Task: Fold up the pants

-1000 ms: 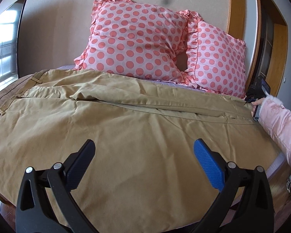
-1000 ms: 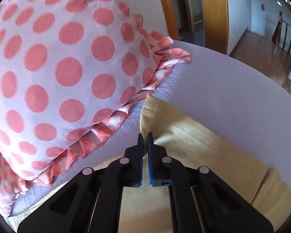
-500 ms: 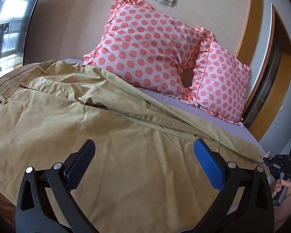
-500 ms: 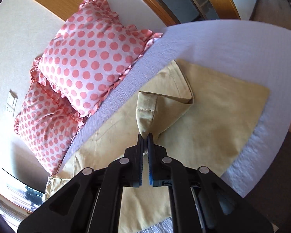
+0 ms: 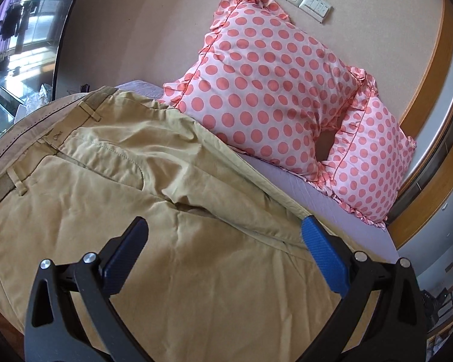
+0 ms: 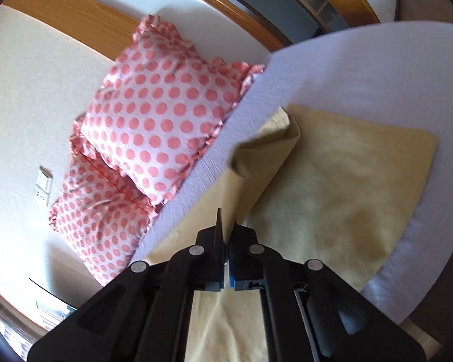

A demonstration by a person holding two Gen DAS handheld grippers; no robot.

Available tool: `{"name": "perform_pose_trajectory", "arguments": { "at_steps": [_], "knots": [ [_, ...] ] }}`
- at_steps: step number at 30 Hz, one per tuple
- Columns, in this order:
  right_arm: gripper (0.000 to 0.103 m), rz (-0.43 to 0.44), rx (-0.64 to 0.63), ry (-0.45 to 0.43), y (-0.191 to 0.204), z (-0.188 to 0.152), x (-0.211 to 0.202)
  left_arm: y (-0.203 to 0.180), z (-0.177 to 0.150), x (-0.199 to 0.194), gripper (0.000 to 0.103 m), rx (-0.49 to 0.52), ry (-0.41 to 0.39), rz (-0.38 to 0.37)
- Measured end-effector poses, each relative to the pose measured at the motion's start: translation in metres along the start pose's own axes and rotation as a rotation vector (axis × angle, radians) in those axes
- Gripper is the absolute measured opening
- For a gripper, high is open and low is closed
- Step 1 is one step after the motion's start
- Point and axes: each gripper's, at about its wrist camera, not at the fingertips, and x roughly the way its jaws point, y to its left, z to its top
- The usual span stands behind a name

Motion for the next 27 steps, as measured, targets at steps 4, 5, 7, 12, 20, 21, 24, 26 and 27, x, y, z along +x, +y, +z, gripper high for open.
{"name": "perform_pose_trajectory", "arguments": {
  "at_steps": [4, 5, 7, 12, 20, 21, 24, 26, 27],
  "knots": [
    [0.002, 0.014, 0.020, -0.011, -0.008, 0.007, -0.006, 0.003, 0.038, 0.044, 0.101, -0.054, 0.051, 0.005],
    [0.002, 0.016, 0.029, -0.007, -0.010, 0.007, -0.005, 0.004, 0.048, 0.059, 0.101, -0.070, 0.068, 0.023],
    [0.002, 0.021, 0.043, -0.002, -0.012, 0.006, -0.004, 0.010, 0.067, 0.093, 0.098, -0.106, 0.120, 0.089],
    [0.002, 0.036, 0.034, 0.007, -0.012, 0.009, -0.005, 0.023, 0.102, 0.164, 0.078, -0.137, 0.194, 0.271],
    [0.002, 0.019, 0.009, 0.007, -0.013, 0.017, 0.000, 0.062, 0.105, 0.155, 0.010, -0.227, 0.199, 0.337],
    [0.002, 0.013, 0.007, 0.000, -0.014, 0.019, -0.001, 0.058, 0.100, 0.134, 0.010, -0.191, 0.170, 0.322],
    [0.002, -0.001, 0.016, -0.025, -0.021, 0.026, -0.008, 0.049, 0.074, 0.052, 0.010, -0.124, 0.080, 0.254],
    [0.002, -0.021, 0.026, -0.038, -0.028, 0.029, -0.014, 0.051, 0.042, 0.001, 0.011, -0.117, 0.050, 0.221],
    [0.002, -0.032, 0.034, -0.039, -0.032, 0.030, -0.016, 0.056, 0.021, -0.021, 0.011, -0.119, 0.039, 0.214]
  ]
}}
